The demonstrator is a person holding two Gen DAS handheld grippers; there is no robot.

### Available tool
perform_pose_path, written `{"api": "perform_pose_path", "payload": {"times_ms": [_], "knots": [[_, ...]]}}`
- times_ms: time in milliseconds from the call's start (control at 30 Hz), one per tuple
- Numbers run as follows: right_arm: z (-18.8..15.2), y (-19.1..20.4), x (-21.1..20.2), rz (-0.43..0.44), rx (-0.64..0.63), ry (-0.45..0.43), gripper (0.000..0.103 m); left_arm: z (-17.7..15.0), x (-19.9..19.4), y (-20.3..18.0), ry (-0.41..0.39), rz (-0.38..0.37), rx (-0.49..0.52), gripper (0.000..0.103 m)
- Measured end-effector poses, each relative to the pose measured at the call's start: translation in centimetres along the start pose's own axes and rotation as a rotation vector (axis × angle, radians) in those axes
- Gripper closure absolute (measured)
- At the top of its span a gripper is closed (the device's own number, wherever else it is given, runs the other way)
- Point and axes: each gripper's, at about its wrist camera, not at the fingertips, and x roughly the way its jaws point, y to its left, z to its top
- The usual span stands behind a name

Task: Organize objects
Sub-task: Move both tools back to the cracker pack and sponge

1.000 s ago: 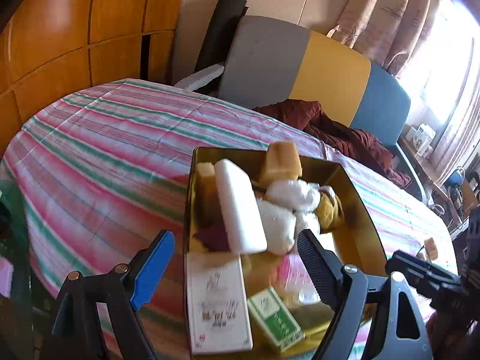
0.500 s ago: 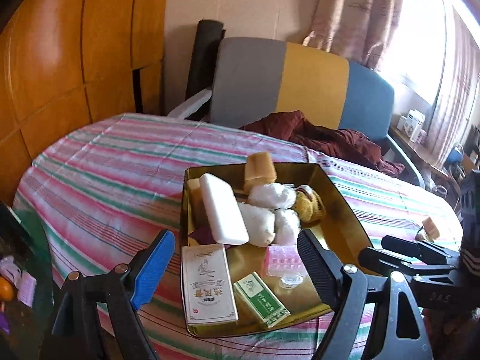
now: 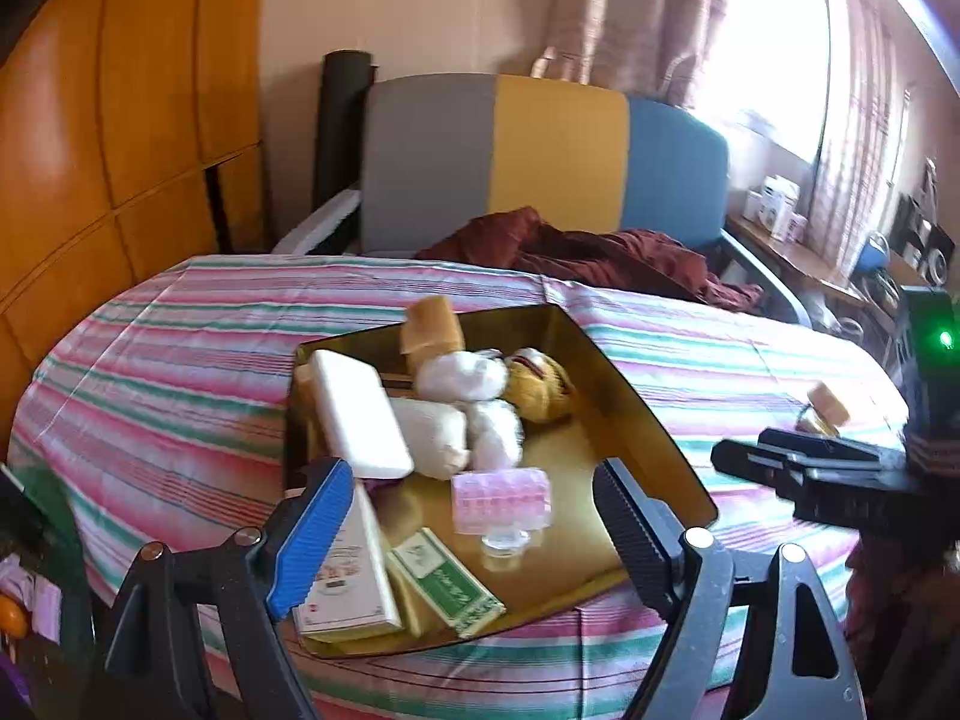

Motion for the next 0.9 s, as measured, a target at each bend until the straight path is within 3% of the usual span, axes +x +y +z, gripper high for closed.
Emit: {"api": "perform_pose_path", "payload": {"times_ms": [133,900], "knots": [[-0.1,-2.8,-0.7,-0.045,0.045,-0.005,0.022,-0.1,0.4,-1.8,0.016,-0.025,0.051,0.024],[2.1,-21.2,-7.6,-0.329,0.357,-0.073,0.02,0.2,3.3,-11.7,0.105,-0.184,0.277,0.024]]}}
